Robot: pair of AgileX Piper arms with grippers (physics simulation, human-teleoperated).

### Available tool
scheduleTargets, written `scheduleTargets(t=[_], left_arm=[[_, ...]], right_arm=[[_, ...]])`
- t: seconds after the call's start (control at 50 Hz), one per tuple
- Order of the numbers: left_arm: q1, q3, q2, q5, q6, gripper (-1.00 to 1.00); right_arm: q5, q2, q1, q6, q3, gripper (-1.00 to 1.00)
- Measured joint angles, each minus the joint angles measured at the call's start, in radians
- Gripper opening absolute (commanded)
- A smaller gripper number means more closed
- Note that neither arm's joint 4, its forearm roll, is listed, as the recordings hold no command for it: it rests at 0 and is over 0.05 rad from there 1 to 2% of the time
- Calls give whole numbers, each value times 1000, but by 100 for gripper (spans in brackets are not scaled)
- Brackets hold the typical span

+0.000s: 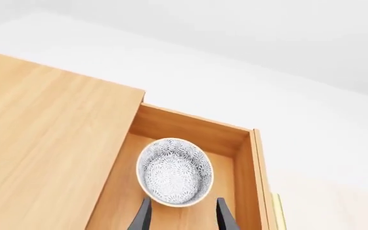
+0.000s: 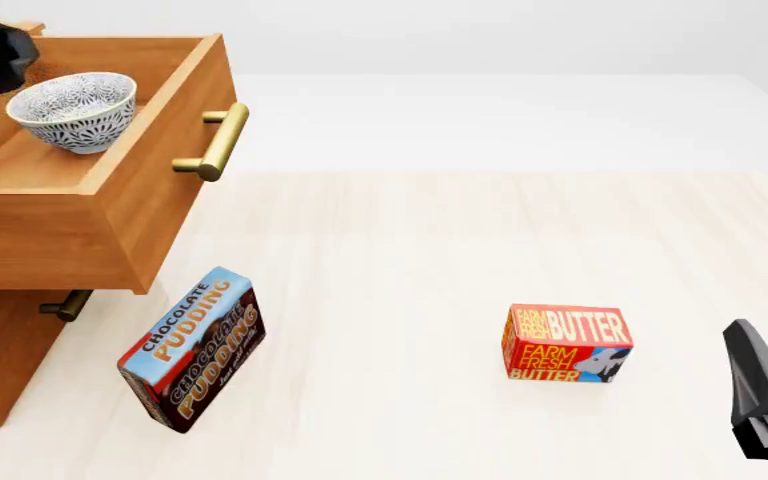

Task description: Put the bowl in the top drawer of the cabinet.

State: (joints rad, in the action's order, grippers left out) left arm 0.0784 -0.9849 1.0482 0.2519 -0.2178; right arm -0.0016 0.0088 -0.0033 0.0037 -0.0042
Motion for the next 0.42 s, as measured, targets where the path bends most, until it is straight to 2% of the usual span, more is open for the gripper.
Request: scheduleTargets(t=[0.42], left_arm=[[-23, 32, -131, 72, 11, 100]], right_arm=[[0, 0, 0, 0, 0, 100]])
